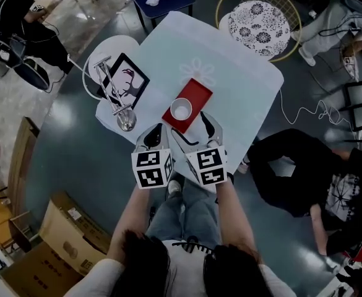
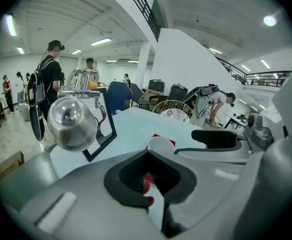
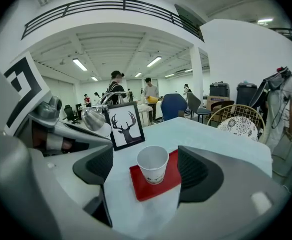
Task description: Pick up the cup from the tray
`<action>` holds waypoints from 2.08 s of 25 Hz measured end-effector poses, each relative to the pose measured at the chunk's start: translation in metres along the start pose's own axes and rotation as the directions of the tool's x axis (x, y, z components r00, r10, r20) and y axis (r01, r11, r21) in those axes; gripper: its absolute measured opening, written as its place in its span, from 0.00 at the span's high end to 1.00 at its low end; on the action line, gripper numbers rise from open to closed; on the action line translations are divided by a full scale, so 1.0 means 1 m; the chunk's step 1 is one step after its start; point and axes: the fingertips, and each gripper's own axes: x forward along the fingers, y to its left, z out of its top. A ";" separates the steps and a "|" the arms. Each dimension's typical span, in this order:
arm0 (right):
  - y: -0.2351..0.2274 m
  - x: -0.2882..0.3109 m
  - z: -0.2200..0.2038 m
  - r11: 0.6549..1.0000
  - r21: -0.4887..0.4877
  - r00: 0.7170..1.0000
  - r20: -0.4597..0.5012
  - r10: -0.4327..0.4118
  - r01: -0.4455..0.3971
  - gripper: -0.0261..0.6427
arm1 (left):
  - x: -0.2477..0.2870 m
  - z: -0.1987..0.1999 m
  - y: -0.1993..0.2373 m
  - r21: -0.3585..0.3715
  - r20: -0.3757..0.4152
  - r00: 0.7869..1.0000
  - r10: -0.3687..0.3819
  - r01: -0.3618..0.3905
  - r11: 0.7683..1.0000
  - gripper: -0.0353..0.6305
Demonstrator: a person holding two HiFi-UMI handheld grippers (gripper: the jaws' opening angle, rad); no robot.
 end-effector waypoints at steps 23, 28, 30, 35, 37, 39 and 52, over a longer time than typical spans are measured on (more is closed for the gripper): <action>-0.021 0.079 -0.039 0.998 -0.061 0.995 -0.104 0.007 -0.013 0.32 | 0.068 -0.020 0.033 -0.077 -0.068 0.996 0.054 -0.059 0.995 0.95; -0.019 0.087 -0.036 0.998 -0.034 0.994 -0.099 0.042 -0.046 0.32 | 0.076 -0.024 0.037 -0.067 -0.085 0.995 0.056 -0.062 0.996 0.95; -0.020 0.088 -0.035 0.998 -0.044 0.994 -0.100 0.042 -0.046 0.36 | 0.077 -0.025 0.036 -0.057 -0.091 0.994 0.058 -0.063 0.996 0.95; -0.019 0.089 -0.033 0.995 -0.088 0.993 -0.110 0.033 -0.043 0.39 | 0.079 -0.022 0.033 -0.055 -0.083 0.995 0.052 -0.056 0.997 0.95; -0.018 0.088 -0.031 0.995 -0.087 0.994 -0.104 0.035 -0.044 0.40 | 0.078 -0.019 0.033 -0.056 -0.076 0.996 0.050 -0.054 0.997 0.95; -0.017 0.085 -0.027 0.996 -0.083 0.995 -0.095 0.037 -0.045 0.40 | 0.077 -0.016 0.032 -0.056 -0.067 0.997 0.047 -0.051 0.997 0.95; -0.049 0.039 -0.008 0.997 -0.033 0.996 -0.054 -0.069 0.067 0.40 | 0.070 0.004 -0.005 0.005 -0.009 0.999 -0.039 0.039 0.999 0.95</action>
